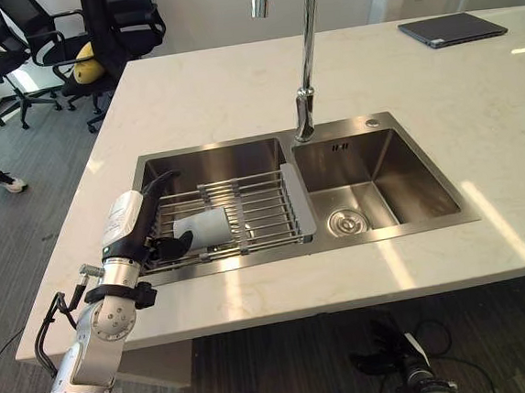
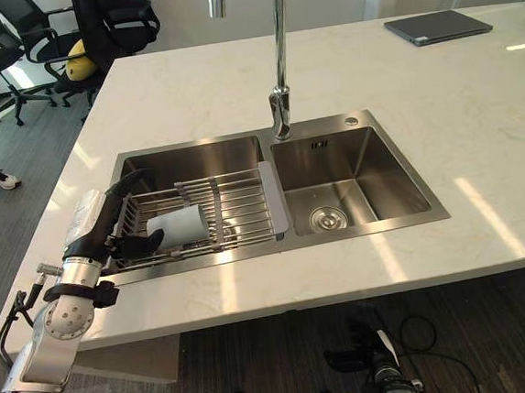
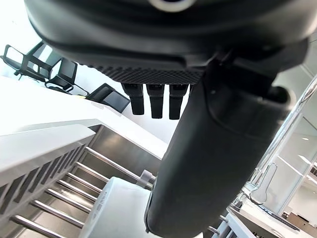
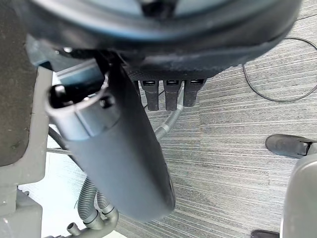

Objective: Walk over to the sink, pick up the cup, carry it to the dishwasher, place the cup inside the dishwasher, then close the dishwasher door

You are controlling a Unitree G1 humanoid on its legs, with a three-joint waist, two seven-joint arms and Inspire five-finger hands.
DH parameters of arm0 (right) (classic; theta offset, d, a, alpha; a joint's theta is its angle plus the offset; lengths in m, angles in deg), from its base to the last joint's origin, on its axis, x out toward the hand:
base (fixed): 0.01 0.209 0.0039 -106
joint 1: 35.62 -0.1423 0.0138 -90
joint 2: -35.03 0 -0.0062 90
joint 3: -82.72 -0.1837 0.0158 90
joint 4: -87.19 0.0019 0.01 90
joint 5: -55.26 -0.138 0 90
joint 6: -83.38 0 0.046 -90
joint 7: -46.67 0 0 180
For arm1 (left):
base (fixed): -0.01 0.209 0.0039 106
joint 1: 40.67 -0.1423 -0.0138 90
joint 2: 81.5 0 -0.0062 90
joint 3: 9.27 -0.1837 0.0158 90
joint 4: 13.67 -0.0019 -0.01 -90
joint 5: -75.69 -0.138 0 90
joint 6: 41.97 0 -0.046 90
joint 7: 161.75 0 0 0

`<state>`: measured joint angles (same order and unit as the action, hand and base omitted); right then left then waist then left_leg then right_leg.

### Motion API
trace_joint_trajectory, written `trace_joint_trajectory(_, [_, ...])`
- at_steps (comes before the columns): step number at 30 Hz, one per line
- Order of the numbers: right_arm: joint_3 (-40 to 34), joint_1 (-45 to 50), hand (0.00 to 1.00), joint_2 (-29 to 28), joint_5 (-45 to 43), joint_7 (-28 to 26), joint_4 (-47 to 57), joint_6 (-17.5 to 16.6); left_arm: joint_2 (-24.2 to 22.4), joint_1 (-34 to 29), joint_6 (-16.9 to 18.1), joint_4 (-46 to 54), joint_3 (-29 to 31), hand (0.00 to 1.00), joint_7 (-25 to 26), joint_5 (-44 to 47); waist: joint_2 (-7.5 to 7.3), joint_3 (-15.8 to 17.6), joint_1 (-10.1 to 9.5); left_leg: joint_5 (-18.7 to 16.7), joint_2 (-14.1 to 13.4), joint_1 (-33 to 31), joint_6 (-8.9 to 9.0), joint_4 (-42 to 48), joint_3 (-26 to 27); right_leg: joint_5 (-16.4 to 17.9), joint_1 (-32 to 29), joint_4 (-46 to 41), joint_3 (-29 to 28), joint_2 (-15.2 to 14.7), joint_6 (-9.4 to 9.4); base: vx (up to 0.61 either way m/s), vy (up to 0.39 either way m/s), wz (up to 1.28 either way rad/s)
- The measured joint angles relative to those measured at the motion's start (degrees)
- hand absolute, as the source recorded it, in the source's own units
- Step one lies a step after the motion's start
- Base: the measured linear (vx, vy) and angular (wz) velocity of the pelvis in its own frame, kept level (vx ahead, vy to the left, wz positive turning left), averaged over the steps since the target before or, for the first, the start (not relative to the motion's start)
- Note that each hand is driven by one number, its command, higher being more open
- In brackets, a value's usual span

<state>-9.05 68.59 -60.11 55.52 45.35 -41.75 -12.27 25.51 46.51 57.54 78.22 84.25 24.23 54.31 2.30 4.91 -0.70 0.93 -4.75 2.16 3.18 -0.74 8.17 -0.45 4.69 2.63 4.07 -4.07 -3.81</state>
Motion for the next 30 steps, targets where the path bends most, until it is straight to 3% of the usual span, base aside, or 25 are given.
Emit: trace_joint_trajectory(30, [-0.1, -0.2, 0.9, -0.1, 1.1, 0.1, -0.3, 0.9, -0.2, 0.9, -0.4, -4.7, -4.3, 0.9, -2.7, -5.8, -0.7, -0.9, 1.58, 0.6, 0.3, 0.9, 0.07, -3.0, 0.3, -0.4, 0.4, 2.2, 0.0, 0.0, -0.1, -0.01, -0.005, 0.0])
